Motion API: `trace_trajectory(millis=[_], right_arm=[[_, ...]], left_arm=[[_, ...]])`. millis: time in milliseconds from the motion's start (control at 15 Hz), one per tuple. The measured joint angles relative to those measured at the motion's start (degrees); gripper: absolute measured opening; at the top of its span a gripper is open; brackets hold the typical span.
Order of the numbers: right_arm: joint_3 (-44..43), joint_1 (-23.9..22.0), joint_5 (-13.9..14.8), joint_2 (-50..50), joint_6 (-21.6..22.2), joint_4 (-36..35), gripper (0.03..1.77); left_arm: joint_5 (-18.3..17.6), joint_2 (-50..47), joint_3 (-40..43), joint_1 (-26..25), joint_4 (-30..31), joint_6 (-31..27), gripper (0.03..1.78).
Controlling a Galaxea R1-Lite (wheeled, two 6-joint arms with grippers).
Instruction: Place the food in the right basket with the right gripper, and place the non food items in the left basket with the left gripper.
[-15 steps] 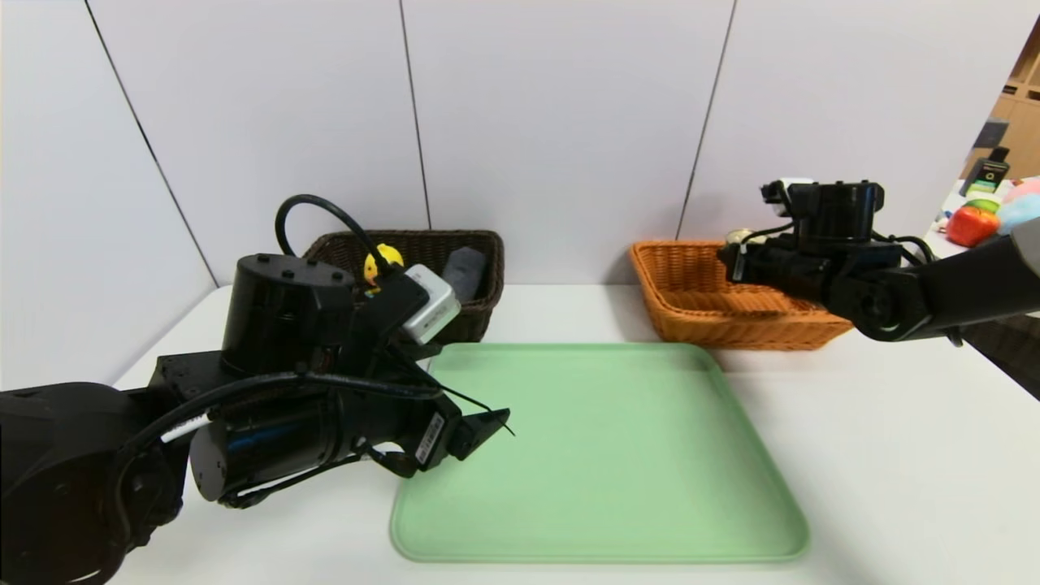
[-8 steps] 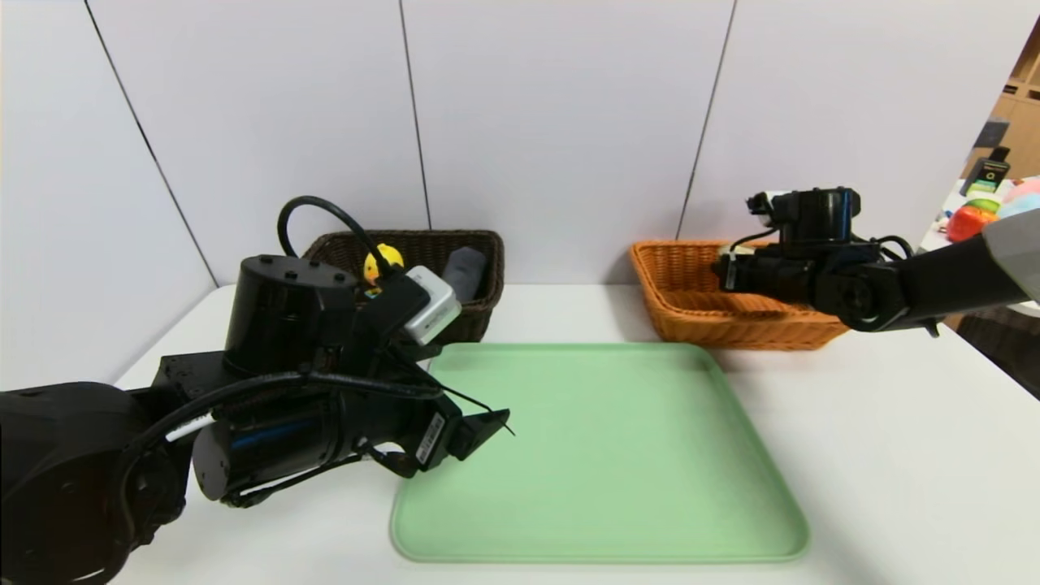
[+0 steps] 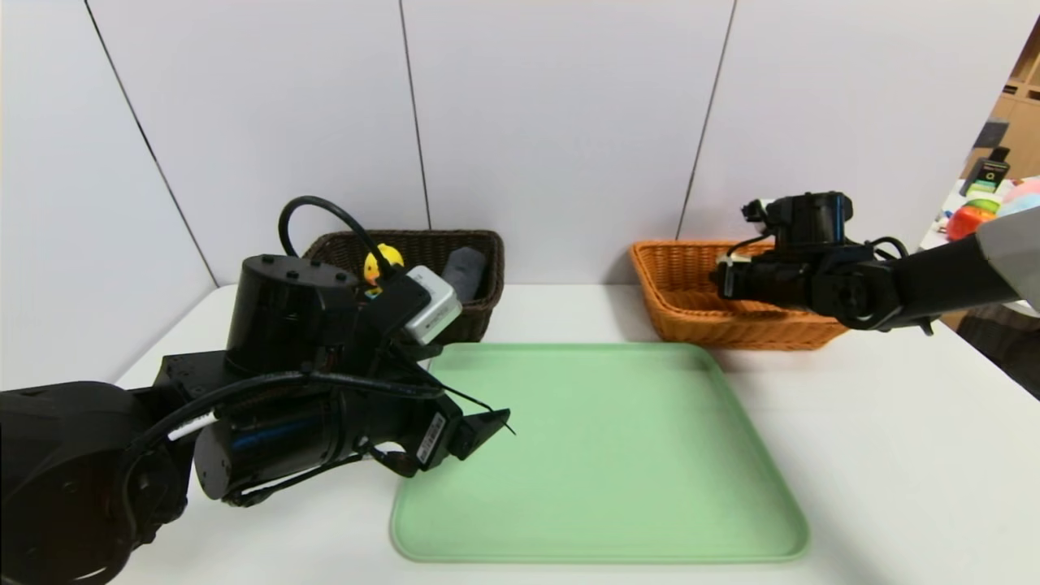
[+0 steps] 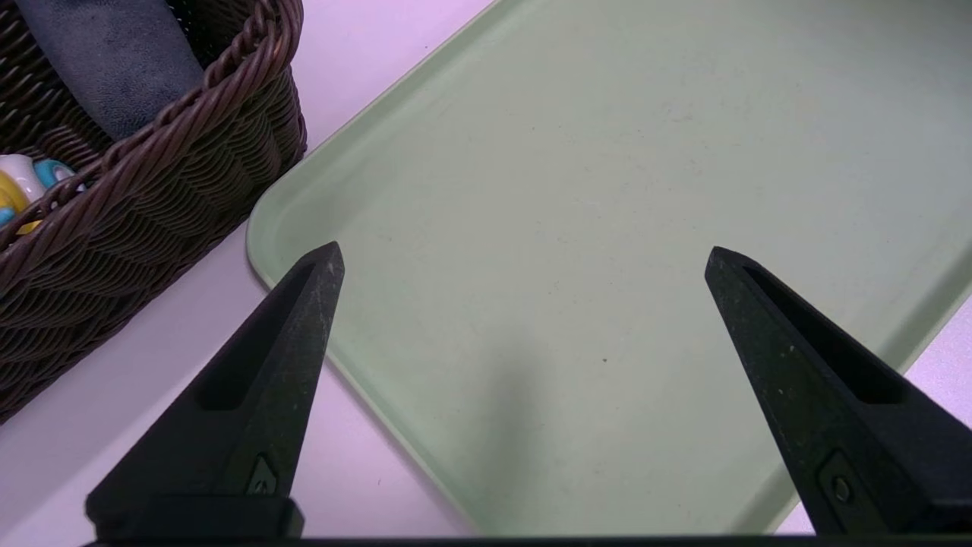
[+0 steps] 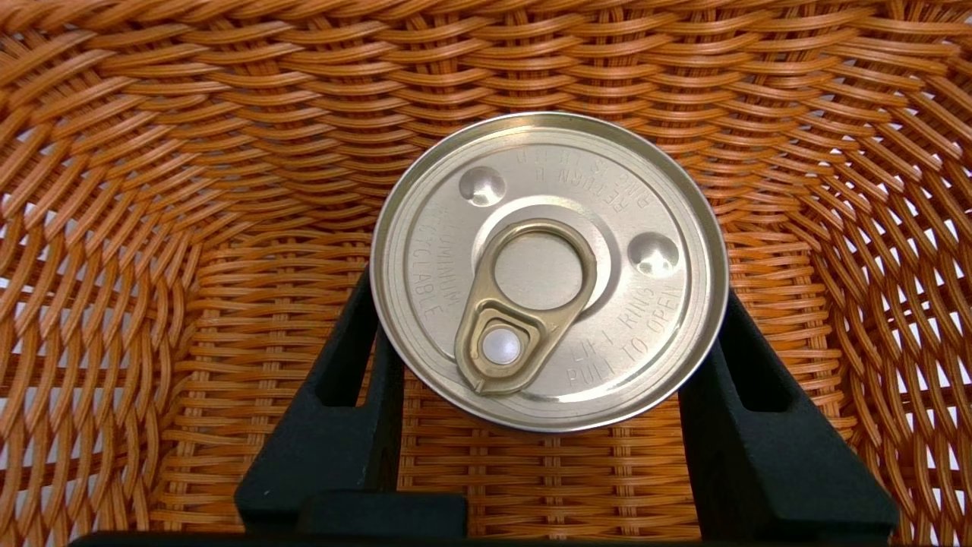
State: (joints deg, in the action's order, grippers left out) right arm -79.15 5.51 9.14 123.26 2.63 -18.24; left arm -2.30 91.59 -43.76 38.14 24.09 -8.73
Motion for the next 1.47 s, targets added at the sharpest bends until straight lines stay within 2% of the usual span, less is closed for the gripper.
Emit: trace_trajectory(millis=[267,533,800,1067,1200,1333,1467], right_arm=[[-0.45,-0.02,0.04,0.89,-0.1,0.94,0.98],[-2.05,0.0,0.15,1.24,0.0,1.73,1.29],[-2.38,0.11,0.04,0.13,0.15,3.17,1.45],[-1.9,0.96,0.06,-6.19,0.43,8.07,1.56],[0.33,1.45,0.15,-10.97,0.87,10.64,1.59],[5.49,2.47,0.2,-17.18,1.58,12.01,1.62],[12.59,3.91,0.2,-24.64,1.79,12.48,1.64]], left_arm=[[0.02,-0.02,0.0,0.0,0.0,-0.02,1.69],[0.02,-0.02,-0.11,0.0,0.02,0.05,1.69],[0.1,-0.44,-0.48,-0.05,0.09,0.71,1.69],[0.46,-3.24,-2.1,-0.39,-0.11,1.34,1.69],[1.04,-5.71,-2.71,-2.15,-0.41,1.32,1.69],[2.99,-8.73,-2.84,-4.41,-1.66,1.29,1.69],[7.14,-12.2,-2.26,-6.01,-3.4,1.32,1.69]])
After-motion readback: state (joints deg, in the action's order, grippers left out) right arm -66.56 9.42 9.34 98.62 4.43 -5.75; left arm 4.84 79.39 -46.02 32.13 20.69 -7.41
